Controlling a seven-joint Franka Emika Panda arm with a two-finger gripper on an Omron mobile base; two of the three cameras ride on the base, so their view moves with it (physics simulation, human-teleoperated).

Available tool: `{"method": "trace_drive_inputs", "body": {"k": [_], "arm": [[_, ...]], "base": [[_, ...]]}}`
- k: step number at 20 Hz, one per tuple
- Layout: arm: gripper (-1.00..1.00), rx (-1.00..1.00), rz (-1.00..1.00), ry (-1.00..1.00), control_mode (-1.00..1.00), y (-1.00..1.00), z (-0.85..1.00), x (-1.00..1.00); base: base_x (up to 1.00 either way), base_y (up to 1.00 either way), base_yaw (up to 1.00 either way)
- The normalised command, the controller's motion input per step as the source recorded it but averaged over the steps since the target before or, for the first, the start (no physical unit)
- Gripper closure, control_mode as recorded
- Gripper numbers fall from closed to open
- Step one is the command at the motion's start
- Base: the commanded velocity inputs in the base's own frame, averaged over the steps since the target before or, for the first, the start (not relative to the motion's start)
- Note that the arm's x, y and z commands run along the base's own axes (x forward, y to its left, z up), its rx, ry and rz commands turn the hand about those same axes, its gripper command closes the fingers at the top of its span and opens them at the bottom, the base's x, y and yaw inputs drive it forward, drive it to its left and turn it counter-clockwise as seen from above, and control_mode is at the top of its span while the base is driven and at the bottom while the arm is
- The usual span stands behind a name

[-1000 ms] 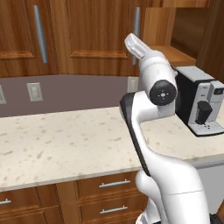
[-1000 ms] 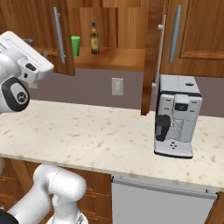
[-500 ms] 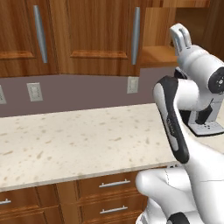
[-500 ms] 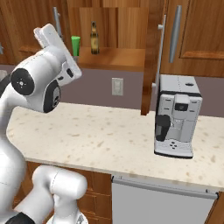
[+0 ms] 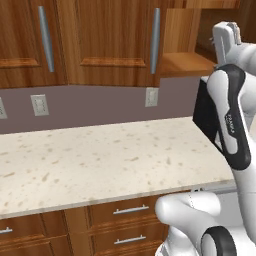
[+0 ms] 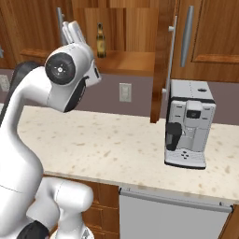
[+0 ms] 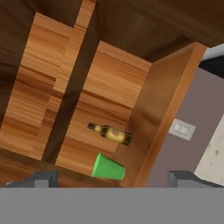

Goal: Open the cabinet directly in front. Then move the beer and the cup to the dining counter with the candle on it.

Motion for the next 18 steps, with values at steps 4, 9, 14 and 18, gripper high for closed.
{"method": "trace_drive_inputs", "body": {"k": [4, 9, 14, 18], "arm": [[-1.0, -0.01, 0.0, 0.13, -1.0, 0.06, -0.1, 0.54], [-1.0, 0.0, 0.04, 0.19, -1.0, 0.04, -0.28, 0.79], [-1.0, 0.03, 0.16, 0.22, -1.0, 0.02, -0.17, 0.74], [-1.0, 0.09, 0.23, 0.11, -1.0, 0.01, -0.04, 0.54]], "base": [[0.0, 0.0, 0.0], [0.0, 0.0, 0.0], [0.0, 0.0, 0.0], [0.0, 0.0, 0.0]]}}
